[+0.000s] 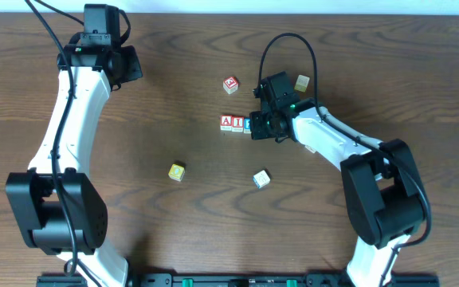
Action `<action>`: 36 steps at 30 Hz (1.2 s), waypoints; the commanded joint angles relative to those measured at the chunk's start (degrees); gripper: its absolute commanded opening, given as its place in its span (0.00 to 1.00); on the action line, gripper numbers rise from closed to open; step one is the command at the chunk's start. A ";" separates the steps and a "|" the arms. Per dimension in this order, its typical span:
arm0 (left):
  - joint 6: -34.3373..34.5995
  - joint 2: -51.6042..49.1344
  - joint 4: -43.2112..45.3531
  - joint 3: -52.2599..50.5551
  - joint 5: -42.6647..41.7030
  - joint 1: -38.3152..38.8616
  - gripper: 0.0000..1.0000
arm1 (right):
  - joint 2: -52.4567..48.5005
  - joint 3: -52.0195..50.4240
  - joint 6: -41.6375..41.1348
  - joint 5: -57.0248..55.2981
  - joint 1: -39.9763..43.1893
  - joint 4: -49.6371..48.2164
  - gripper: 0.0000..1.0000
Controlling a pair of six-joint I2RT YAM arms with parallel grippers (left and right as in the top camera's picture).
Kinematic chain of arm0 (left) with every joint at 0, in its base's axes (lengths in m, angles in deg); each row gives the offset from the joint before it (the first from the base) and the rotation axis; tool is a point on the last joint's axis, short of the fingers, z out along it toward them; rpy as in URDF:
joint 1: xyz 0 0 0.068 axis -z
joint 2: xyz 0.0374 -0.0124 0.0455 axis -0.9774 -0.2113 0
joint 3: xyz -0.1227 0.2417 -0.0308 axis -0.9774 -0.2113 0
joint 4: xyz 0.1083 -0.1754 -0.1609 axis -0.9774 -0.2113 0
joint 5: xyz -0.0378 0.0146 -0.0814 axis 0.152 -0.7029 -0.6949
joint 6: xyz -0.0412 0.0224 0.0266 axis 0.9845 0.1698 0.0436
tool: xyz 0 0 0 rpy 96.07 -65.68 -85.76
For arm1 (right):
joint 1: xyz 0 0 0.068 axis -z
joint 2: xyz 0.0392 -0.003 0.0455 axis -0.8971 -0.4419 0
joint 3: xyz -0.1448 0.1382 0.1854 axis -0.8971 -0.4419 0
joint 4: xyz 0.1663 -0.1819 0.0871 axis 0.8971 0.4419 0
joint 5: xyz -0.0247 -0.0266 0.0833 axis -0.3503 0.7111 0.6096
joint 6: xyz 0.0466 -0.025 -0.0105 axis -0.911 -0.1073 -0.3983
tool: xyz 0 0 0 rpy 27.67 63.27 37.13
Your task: Spell out Ai2
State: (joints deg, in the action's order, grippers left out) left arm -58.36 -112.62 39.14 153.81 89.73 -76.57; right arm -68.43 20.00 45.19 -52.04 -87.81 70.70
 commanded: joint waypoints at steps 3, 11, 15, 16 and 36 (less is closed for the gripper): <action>-0.24 1.81 0.17 0.72 0.17 -0.15 0.31 | -0.33 -0.04 -1.01 0.44 -0.44 -0.11 0.01; -3.32 2.10 -0.74 0.94 0.17 -0.13 0.26 | 1.79 5.88 1.20 -10.19 2.27 6.56 0.01; -4.20 4.31 0.26 0.96 0.17 -0.13 0.18 | 5.66 16.39 4.26 -16.00 4.00 15.85 0.01; -4.59 5.18 0.39 0.96 0.15 -0.13 0.15 | 6.75 18.80 4.66 -16.59 4.04 17.99 0.01; -13.07 49.33 -25.24 -10.49 -10.58 -0.04 0.06 | 58.80 11.43 -3.65 -28.33 -12.15 49.46 0.02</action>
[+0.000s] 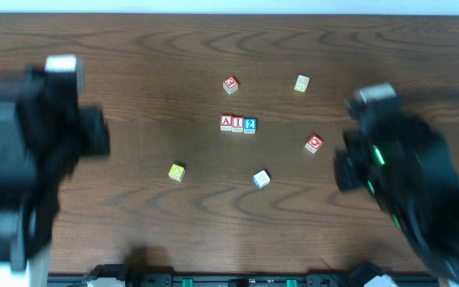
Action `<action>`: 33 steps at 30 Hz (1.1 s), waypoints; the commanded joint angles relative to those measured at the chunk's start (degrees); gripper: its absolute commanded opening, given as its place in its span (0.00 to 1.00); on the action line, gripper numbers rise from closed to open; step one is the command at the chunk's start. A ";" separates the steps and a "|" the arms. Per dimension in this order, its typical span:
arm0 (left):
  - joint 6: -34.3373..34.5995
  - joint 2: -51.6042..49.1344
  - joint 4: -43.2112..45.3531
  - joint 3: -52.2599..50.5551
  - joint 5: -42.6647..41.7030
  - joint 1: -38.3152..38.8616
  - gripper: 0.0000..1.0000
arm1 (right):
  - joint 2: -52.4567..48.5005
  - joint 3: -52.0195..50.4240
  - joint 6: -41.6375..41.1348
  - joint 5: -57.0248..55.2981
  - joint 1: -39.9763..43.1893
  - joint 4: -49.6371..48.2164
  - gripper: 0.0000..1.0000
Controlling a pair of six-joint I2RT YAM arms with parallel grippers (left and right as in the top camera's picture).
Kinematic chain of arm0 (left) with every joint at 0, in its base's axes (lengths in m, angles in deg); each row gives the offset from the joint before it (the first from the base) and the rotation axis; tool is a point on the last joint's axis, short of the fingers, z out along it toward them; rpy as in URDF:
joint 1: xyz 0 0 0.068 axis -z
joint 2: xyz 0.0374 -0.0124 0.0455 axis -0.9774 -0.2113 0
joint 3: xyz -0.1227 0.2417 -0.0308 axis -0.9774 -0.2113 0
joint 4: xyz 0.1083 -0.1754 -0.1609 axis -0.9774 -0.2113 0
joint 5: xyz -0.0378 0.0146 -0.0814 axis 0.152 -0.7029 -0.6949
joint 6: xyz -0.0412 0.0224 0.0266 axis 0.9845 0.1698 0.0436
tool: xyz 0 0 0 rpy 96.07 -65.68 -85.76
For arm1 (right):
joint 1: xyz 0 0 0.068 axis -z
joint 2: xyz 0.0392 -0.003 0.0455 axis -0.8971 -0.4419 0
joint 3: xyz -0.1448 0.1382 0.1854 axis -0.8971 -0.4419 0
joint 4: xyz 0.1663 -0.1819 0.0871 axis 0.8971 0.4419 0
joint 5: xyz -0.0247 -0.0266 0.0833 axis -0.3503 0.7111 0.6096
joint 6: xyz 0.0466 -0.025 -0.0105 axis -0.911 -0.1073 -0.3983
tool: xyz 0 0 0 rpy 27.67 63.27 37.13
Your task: Spell out Ai2
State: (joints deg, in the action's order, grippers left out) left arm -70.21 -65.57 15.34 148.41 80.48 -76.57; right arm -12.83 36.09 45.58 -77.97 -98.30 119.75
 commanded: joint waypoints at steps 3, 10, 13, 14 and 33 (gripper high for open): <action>-1.03 10.08 -2.36 -11.39 -3.82 -0.04 0.08 | 12.17 -10.45 -5.97 -1.68 -3.04 0.17 0.04; -1.03 18.34 -0.50 -11.34 -4.50 -0.04 0.95 | 19.23 -10.71 -5.90 -0.94 -3.02 0.66 0.99; -1.05 18.78 -0.94 -11.34 -4.37 -0.04 0.95 | 19.23 -10.73 -5.90 -0.94 -3.02 1.09 0.99; -1.05 18.75 -0.94 -11.37 -4.33 -0.04 0.95 | 19.23 -10.73 -5.90 -0.94 -3.02 1.07 0.99; -3.23 31.15 2.89 -23.69 0.66 -0.42 0.95 | 19.21 -10.73 -5.90 -0.94 -3.02 1.07 0.99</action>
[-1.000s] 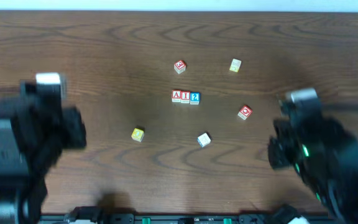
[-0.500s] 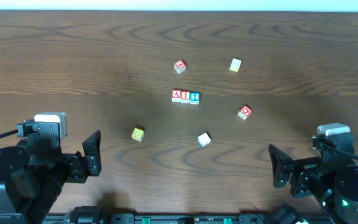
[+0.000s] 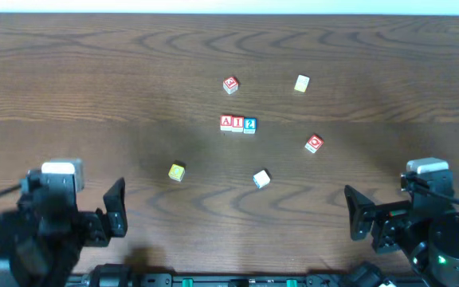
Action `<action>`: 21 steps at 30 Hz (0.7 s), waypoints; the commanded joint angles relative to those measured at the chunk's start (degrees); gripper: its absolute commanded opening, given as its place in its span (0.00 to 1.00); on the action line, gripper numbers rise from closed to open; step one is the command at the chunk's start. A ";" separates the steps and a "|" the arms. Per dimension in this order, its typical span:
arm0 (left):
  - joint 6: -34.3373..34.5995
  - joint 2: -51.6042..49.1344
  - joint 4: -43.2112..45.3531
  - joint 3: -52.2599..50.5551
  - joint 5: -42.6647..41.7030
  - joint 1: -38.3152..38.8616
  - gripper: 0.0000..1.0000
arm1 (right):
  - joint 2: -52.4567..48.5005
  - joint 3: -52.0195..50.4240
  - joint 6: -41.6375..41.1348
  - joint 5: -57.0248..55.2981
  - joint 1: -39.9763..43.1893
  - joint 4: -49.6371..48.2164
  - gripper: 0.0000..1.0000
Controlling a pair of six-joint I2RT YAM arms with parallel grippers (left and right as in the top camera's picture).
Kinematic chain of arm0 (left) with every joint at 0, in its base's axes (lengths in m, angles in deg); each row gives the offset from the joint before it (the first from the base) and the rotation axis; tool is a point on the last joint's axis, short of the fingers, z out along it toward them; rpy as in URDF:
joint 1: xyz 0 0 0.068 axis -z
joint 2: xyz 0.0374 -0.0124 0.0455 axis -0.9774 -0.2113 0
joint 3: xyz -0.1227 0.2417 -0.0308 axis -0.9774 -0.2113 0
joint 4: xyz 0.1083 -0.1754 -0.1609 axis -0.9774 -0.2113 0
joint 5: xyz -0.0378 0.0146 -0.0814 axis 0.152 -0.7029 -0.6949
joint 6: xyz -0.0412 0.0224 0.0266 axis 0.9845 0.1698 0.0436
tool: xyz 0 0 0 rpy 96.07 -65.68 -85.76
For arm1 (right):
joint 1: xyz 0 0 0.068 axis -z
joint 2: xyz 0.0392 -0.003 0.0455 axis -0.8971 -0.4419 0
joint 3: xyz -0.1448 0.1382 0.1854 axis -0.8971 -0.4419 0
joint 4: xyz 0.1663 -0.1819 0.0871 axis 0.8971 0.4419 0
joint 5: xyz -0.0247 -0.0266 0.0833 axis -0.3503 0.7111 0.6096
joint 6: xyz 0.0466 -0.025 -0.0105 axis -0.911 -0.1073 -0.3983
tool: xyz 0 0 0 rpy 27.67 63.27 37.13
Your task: Spell out Ai2
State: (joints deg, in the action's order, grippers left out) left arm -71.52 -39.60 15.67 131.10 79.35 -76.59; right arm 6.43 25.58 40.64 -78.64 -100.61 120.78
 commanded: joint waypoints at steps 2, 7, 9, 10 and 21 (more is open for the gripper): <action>-1.86 9.40 6.34 -12.55 1.77 -0.90 0.95 | -0.04 -0.22 -0.96 -0.26 -0.70 0.04 0.99; -1.46 18.84 16.63 -30.77 1.51 -1.25 0.95 | -0.04 -0.22 -0.96 -0.26 -0.70 0.04 0.99; -1.16 20.92 19.61 -35.95 1.36 -1.25 0.95 | -0.04 -0.22 -0.96 -0.26 -0.70 0.04 0.99; -0.96 21.79 21.00 -38.36 1.31 -1.25 0.95 | -0.04 -0.22 -0.96 -0.24 -0.70 0.04 0.99; 1.70 29.07 31.12 -56.24 1.16 -1.25 0.95 | -0.04 -0.22 -0.96 -0.24 -0.70 0.04 0.99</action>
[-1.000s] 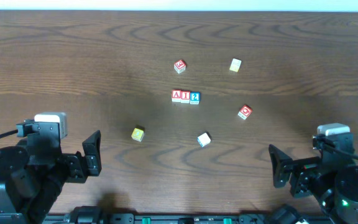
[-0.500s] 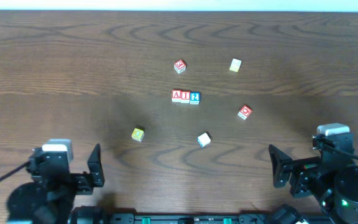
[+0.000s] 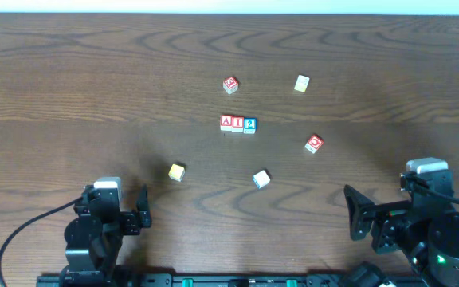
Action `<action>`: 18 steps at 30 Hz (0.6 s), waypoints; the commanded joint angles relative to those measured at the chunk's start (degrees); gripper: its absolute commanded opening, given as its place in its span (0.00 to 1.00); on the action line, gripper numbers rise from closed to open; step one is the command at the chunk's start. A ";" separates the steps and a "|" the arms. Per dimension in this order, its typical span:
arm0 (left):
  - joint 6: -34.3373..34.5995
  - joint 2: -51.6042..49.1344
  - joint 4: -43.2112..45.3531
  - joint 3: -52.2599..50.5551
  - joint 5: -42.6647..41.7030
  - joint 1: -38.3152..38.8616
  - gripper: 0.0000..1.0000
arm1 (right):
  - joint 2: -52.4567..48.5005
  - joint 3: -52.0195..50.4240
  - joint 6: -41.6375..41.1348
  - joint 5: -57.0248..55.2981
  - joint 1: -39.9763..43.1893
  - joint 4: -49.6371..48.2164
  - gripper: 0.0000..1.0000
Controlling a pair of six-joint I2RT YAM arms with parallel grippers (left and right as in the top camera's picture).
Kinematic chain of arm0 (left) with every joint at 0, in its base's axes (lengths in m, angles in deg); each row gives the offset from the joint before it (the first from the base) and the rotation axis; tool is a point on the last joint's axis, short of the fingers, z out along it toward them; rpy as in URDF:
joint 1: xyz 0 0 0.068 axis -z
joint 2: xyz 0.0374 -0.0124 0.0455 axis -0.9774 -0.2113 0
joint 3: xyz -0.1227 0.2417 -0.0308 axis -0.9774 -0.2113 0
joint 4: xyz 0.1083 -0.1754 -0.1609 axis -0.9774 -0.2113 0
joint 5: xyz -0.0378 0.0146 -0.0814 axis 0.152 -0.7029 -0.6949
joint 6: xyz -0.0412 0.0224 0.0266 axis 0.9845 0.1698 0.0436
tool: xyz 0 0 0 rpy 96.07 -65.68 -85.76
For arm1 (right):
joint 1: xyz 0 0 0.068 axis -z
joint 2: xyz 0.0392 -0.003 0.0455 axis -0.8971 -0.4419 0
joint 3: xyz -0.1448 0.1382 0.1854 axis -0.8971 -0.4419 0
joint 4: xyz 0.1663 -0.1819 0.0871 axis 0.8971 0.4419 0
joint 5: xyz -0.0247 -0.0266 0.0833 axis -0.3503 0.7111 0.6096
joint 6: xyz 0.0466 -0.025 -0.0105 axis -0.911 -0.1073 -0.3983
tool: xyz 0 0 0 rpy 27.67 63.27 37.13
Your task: Spell out Ai2
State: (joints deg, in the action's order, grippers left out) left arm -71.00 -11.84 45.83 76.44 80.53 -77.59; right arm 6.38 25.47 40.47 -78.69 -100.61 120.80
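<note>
Three letter blocks stand touching in a row at the table's middle: a red A [image 3: 226, 122], a red I [image 3: 237, 123] and a blue 2 [image 3: 249, 124]. No gripper is near them. My left gripper [image 3: 142, 214] is folded back at the near left edge. My right gripper [image 3: 355, 217] is folded back at the near right edge. From above, the gap between either pair of fingers cannot be made out. Neither one holds anything that shows.
Loose blocks lie around the row: a red one [image 3: 229, 84] and a cream one [image 3: 301, 83] behind it, another red one [image 3: 314, 143] to its right, a yellow one [image 3: 177, 171] and a white-blue one [image 3: 261, 178] in front.
The left arm has shifted right and lower at the near edge and now looks smaller and sharper. The right arm and all blocks are where they were.
My right gripper was at the blue 2 block, beside A and I, with the left arm stretched out at the far left. Then both arms were blurred nearer the edges and the row stood free. Then both were folded at the near edge, as now.
</note>
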 commanded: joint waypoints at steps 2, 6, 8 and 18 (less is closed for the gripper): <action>1.27 2.10 1.64 -3.17 0.02 -0.24 0.95 | 0.00 -0.11 -0.79 -0.22 -0.70 0.02 0.99; 1.27 4.20 2.16 -6.14 0.20 -0.24 0.95 | 0.00 -0.11 -0.79 -0.22 -0.70 0.02 0.99; 1.29 4.96 3.08 -7.87 0.15 -0.24 0.95 | 0.00 -0.11 -0.79 -0.22 -0.70 0.02 0.99; 1.01 4.90 3.39 -7.91 0.46 -0.20 0.95 | 0.00 -0.11 -0.79 -0.22 -0.70 0.02 0.99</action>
State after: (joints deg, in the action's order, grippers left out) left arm -70.12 -7.43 49.06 69.09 80.57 -77.59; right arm 6.38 25.47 40.45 -78.69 -100.61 120.78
